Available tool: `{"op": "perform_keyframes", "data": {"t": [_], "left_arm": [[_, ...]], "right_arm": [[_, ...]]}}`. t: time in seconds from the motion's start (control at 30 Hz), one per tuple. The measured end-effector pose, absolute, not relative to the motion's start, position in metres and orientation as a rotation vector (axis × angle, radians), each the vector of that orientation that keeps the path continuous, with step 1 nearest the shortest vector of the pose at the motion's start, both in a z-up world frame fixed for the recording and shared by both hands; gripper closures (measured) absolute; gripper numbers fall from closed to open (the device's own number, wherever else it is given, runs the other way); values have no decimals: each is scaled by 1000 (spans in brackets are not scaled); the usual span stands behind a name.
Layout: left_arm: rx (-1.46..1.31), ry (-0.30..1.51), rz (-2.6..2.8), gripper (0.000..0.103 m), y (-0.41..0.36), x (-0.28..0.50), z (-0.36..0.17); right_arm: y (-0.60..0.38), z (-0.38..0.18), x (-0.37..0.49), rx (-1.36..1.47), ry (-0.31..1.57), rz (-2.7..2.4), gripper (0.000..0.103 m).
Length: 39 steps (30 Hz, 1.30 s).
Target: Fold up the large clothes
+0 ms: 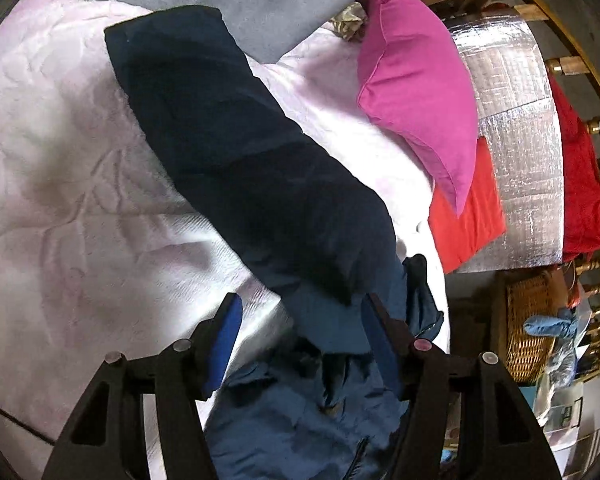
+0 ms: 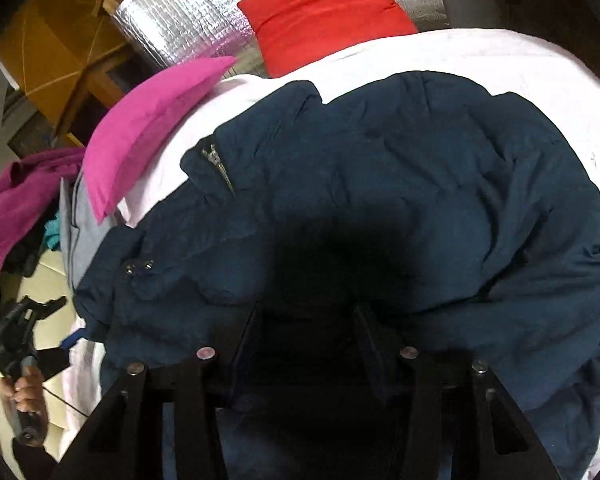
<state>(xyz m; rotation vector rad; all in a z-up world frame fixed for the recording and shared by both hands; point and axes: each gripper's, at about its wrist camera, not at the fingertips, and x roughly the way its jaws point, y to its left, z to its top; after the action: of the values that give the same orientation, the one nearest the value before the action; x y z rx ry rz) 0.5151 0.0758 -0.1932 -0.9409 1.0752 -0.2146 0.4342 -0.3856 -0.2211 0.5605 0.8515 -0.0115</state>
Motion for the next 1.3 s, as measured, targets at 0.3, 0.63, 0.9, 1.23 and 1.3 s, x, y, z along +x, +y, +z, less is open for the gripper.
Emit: {"op": "perform_keyframes", "data": {"t": [0.3,0.63,0.9,1.23,1.3], "left_arm": [[-991,1002,-172,44,76,536,-204],[-893,958,-100,79,67,544,-199],[-674,830,-226,88,19,522,-137],[-380,988,-388,91,-118,490,-162],[-391,1074,-373,89,-122,495,-186]], "right_arm": [[-389,-201,407,548,738,39,52],[-399,-203,396,578,715,52,52],[-403,-201,380,619,686,50,52],[-411,-192,352,643,658,11,53],[-410,-192,350,646,663,9,53]]}}
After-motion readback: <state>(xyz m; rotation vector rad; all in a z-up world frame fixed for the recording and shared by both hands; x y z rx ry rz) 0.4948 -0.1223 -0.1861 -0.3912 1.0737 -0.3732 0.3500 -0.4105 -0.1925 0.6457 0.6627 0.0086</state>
